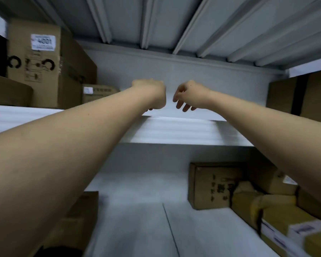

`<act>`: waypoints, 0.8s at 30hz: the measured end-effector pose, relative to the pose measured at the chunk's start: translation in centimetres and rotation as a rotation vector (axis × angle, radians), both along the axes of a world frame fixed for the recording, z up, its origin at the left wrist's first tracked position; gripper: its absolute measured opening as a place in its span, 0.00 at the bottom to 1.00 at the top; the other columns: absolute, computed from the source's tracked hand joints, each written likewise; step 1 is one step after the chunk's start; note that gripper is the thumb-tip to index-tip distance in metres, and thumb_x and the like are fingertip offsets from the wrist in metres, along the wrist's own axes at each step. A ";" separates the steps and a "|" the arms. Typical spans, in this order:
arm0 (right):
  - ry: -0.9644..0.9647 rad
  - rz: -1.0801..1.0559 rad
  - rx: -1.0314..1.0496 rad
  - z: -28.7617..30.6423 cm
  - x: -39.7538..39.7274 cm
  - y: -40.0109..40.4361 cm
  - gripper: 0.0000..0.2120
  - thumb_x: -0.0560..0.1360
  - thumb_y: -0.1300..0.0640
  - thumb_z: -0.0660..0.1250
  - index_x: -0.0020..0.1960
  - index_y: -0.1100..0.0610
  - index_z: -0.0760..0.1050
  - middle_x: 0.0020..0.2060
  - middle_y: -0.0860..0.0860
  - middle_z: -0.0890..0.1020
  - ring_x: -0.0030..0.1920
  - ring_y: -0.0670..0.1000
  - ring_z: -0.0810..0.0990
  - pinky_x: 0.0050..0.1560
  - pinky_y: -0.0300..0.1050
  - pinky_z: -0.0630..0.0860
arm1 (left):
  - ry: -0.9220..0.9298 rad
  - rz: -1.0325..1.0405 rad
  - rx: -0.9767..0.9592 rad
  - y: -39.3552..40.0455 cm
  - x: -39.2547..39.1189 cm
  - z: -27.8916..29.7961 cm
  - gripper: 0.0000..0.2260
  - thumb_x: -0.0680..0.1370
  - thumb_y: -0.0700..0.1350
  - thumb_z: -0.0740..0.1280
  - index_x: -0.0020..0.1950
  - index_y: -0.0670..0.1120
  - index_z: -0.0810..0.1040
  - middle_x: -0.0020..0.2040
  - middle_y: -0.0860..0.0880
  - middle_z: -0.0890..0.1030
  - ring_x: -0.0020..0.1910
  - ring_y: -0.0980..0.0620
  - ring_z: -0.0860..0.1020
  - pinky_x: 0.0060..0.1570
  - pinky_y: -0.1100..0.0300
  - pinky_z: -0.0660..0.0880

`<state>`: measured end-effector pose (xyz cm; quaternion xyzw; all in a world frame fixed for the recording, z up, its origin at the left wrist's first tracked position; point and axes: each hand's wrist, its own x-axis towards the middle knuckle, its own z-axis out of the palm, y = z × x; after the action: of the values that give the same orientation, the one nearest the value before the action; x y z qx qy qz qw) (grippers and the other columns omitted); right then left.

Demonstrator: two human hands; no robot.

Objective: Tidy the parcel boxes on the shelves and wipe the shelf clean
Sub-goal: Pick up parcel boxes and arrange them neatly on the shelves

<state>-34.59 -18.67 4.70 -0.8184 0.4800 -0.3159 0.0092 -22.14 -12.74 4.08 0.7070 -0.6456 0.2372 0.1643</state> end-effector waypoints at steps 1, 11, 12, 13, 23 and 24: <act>-0.005 0.002 -0.016 -0.4 -1.4 0.2 0.09 0.78 0.58 0.58 0.51 0.57 0.77 0.44 0.51 0.84 0.39 0.52 0.82 0.40 0.43 0.75 | 0.003 -0.015 -0.016 0.1 -1.5 -0.4 0.04 0.77 0.38 0.57 0.44 0.43 0.70 0.40 0.50 0.77 0.43 0.47 0.76 0.41 0.60 0.68; -0.179 -0.092 -0.244 -6.0 -16.4 3.4 0.13 0.74 0.59 0.57 0.44 0.47 0.78 0.42 0.43 0.83 0.50 0.48 0.80 0.55 0.49 0.77 | 0.091 -0.099 -0.224 1.8 -15.2 -5.1 0.11 0.80 0.43 0.56 0.57 0.46 0.75 0.56 0.45 0.78 0.50 0.42 0.74 0.42 0.57 0.64; -0.208 -0.084 -0.266 -6.7 -17.3 3.7 0.13 0.75 0.59 0.57 0.46 0.47 0.79 0.45 0.43 0.83 0.51 0.49 0.79 0.55 0.49 0.76 | 0.075 -0.119 -0.276 1.8 -15.9 -5.8 0.12 0.80 0.43 0.55 0.58 0.46 0.75 0.56 0.44 0.78 0.52 0.42 0.75 0.42 0.56 0.63; -0.234 -0.075 -0.298 -7.6 -18.5 4.0 0.13 0.75 0.59 0.57 0.48 0.49 0.79 0.48 0.44 0.82 0.53 0.49 0.79 0.56 0.50 0.75 | 0.054 -0.146 -0.327 1.8 -17.0 -6.7 0.12 0.80 0.44 0.55 0.59 0.45 0.75 0.55 0.44 0.77 0.53 0.41 0.75 0.42 0.55 0.63; -0.074 -0.198 -0.620 -18.7 -20.7 5.1 0.27 0.77 0.63 0.60 0.75 0.59 0.60 0.76 0.53 0.59 0.77 0.51 0.54 0.73 0.45 0.55 | -0.162 -0.250 -0.577 -0.3 -19.0 -18.9 0.35 0.74 0.48 0.61 0.78 0.39 0.52 0.78 0.41 0.52 0.77 0.42 0.50 0.74 0.41 0.49; -0.058 -0.212 -0.617 -19.9 -20.6 5.0 0.28 0.76 0.64 0.60 0.75 0.60 0.60 0.76 0.54 0.58 0.77 0.52 0.53 0.73 0.46 0.56 | -0.166 -0.247 -0.556 -0.4 -19.2 -19.9 0.36 0.74 0.48 0.60 0.78 0.39 0.50 0.79 0.41 0.49 0.78 0.43 0.48 0.74 0.41 0.49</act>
<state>-55.20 -13.63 -15.16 -0.7188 0.4434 -0.4690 -0.2585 -41.39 -13.19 -15.84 0.5296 -0.6481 0.4398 0.3257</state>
